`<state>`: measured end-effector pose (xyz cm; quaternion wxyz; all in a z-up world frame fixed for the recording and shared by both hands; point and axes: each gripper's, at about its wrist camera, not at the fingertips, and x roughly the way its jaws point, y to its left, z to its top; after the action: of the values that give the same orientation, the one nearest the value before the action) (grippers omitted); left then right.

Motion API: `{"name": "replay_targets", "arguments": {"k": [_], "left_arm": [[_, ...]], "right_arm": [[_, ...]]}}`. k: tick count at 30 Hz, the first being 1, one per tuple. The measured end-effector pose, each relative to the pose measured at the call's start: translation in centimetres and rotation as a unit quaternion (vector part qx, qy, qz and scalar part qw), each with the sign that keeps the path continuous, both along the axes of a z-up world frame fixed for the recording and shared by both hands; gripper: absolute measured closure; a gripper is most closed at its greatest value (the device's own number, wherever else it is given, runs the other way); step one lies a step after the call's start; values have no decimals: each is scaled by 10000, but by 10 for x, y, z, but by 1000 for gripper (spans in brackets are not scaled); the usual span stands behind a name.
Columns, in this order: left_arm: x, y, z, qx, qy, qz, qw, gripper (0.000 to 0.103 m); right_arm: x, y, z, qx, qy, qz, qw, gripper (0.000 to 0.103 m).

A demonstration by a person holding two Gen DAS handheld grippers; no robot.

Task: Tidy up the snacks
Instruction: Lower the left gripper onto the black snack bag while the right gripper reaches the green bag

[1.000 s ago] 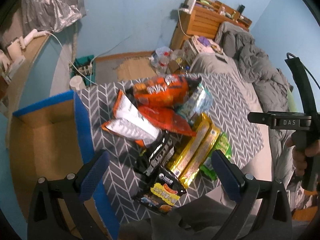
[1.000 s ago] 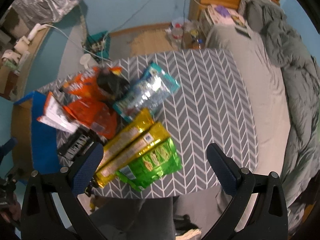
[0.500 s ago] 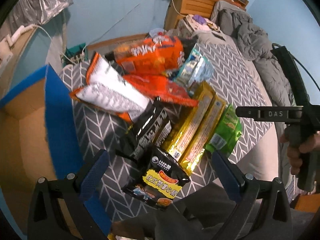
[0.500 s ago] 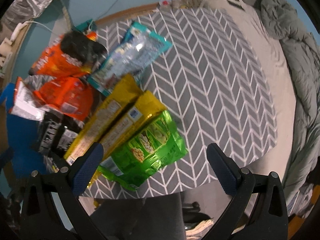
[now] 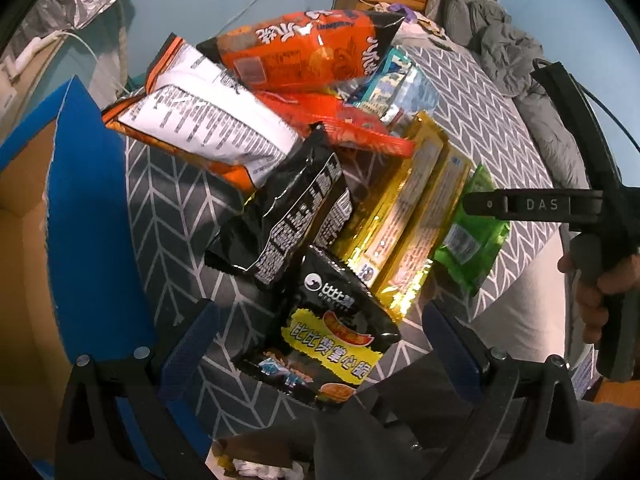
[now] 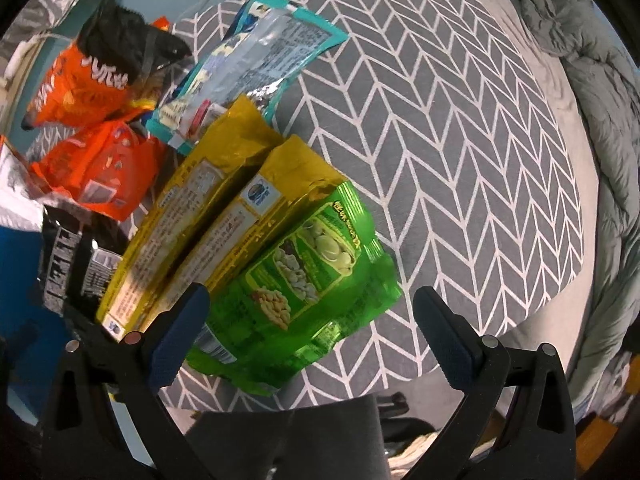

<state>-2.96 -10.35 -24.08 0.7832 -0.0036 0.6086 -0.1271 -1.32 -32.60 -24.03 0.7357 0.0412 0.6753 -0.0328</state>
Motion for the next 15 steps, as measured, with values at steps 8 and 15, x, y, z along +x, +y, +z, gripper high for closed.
{"name": "replay_targets", "arguments": {"k": [8,15], "left_arm": [[-1,7,-13,-180,105,7,9998,0],[-7,3,-20,-244,200,-323,9990,0]], "right_arm": [[-5,-2,-17,90,7,-32,10000,30],[-3,-21,-8,-407,-90,81,9991,34]]}}
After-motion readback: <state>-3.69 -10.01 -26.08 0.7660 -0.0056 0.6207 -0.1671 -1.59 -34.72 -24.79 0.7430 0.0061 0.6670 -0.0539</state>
